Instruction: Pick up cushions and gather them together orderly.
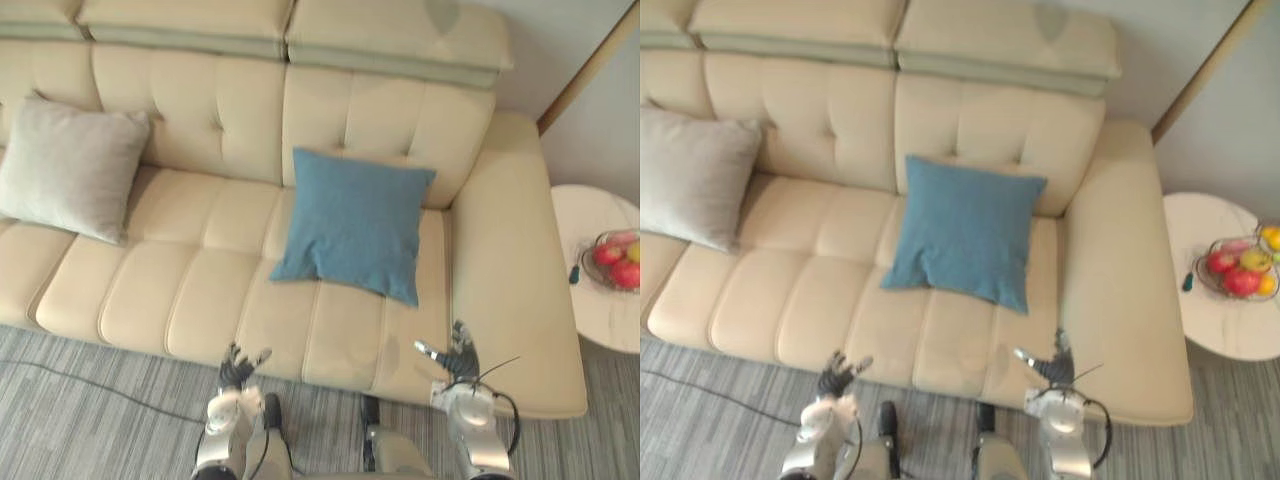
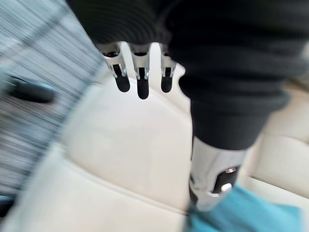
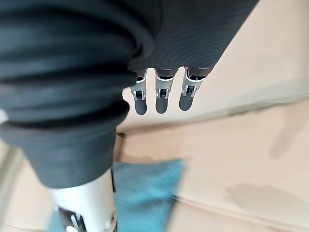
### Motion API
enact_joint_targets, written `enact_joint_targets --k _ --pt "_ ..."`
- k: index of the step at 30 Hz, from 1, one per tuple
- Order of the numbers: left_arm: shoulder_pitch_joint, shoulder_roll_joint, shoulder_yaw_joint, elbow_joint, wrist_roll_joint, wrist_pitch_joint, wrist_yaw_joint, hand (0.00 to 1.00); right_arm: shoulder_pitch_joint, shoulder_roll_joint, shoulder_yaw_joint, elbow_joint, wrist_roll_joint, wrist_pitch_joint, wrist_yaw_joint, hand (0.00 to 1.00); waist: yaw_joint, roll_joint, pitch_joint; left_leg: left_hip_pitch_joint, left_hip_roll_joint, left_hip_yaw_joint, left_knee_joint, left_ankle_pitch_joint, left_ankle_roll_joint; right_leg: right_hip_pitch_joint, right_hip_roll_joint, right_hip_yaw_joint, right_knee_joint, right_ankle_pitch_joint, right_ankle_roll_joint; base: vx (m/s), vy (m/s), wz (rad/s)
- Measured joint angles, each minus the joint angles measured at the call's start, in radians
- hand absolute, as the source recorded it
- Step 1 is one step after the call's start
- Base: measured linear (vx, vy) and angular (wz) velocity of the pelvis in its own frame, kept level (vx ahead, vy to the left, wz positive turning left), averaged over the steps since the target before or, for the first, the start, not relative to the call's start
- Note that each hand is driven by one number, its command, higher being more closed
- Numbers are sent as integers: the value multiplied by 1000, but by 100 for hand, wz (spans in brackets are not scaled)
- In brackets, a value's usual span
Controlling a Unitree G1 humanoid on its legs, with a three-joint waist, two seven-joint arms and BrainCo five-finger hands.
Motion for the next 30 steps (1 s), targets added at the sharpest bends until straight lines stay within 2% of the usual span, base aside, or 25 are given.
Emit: enact_joint_targets --k 7,17,18,30 --pt "32 11 64 175 92 8 -10 0 -3 17 -40 291 6 -1 30 0 1 2 -55 98 -3 15 -19 -17 -14 98 -3 7 -40 8 4 55 9 -6" --pt "30 17 78 217 150 7 -24 0 -7 11 -84 414 30 8 39 0 2 0 -70 155 -11 30 -18 -37 -13 147 -8 28 -47 12 11 22 5 -7" --pt "45 25 107 260 169 8 -24 0 -24 -4 -125 507 47 21 46 0 -1 -17 -95 207 -62 3 -51 -57 3 182 -50 16 -43 -14 24 0 0 0" --pt "45 33 106 259 170 8 -27 0 -38 -6 -130 534 47 30 46 0 -1 -18 -96 188 -62 -19 -56 -62 6 183 -52 -18 -68 -19 24 7 -8 5"
